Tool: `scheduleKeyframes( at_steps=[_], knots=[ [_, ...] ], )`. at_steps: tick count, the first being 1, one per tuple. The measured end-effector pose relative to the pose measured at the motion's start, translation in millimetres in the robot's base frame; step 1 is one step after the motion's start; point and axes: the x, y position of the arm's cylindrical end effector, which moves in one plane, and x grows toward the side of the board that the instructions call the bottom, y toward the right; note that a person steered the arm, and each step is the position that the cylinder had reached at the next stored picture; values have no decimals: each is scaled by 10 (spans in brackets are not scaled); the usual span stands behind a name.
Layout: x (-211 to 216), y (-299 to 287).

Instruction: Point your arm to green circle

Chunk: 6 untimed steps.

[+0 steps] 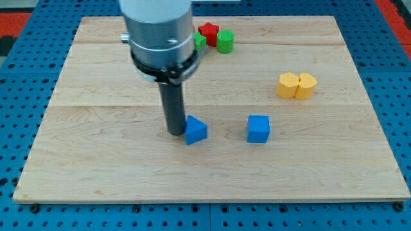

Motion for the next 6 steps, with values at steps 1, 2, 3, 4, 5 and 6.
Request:
scheduleKeyframes(
  at_steps=[1, 2, 3, 4, 5, 6],
  knots=[
    [-26, 345],
    [-68, 655],
    [-121, 648],
    [-638, 649],
    [-1408, 792],
    [-2200, 1154]
  ],
)
